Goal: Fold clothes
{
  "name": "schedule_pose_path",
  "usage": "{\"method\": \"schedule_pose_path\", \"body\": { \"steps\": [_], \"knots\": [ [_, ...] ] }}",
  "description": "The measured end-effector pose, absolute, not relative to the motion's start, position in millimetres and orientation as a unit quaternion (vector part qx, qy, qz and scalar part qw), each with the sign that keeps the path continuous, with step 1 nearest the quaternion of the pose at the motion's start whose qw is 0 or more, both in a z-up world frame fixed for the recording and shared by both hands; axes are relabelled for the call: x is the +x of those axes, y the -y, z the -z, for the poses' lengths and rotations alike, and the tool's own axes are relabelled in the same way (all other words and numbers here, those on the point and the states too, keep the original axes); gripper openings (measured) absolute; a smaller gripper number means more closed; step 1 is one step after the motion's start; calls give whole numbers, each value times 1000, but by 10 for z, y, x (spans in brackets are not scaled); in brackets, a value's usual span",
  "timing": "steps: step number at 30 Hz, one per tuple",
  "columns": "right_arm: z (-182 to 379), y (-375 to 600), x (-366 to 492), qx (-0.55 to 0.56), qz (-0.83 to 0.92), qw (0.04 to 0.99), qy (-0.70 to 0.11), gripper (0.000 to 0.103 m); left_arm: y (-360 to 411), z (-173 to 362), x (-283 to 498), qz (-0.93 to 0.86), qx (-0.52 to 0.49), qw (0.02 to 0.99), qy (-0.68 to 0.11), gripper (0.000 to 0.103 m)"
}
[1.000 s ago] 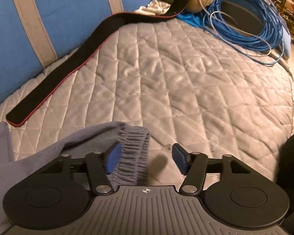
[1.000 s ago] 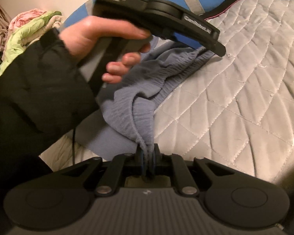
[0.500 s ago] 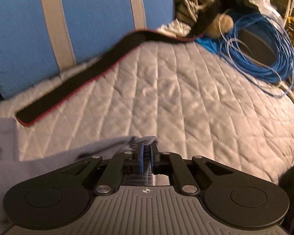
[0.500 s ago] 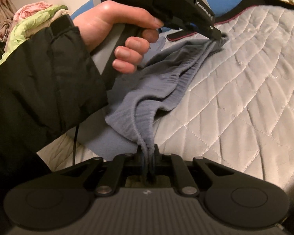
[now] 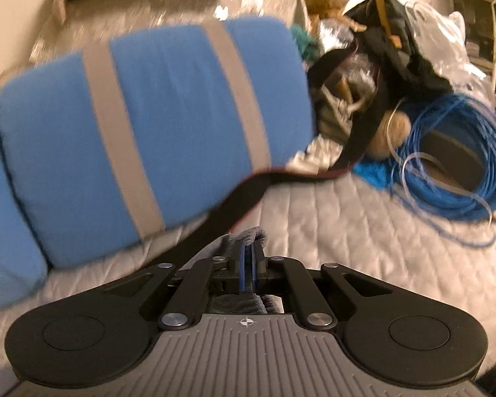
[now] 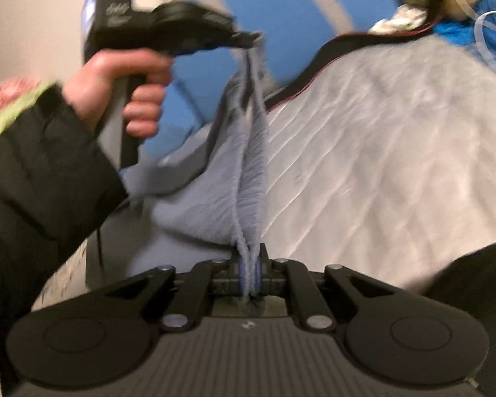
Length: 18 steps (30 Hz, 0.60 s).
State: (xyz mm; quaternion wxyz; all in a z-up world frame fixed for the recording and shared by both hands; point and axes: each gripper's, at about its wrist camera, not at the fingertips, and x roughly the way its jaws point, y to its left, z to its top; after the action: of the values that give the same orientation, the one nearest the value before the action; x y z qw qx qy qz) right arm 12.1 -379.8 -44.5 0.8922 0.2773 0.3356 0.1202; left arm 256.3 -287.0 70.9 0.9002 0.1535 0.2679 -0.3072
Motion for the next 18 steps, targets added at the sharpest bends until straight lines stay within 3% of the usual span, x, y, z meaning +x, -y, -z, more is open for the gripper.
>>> {"method": "schedule_pose_path", "body": {
  "steps": [9, 18],
  "knots": [
    [212, 4686, 61, 294, -20, 903, -313, 7, 3584, -1122, 2598, 321, 139, 910, -222, 3],
    [112, 5512, -15, 298, 52, 903, -306, 7, 4412, -1115, 2608, 345, 143, 905, -204, 3]
  ]
}}
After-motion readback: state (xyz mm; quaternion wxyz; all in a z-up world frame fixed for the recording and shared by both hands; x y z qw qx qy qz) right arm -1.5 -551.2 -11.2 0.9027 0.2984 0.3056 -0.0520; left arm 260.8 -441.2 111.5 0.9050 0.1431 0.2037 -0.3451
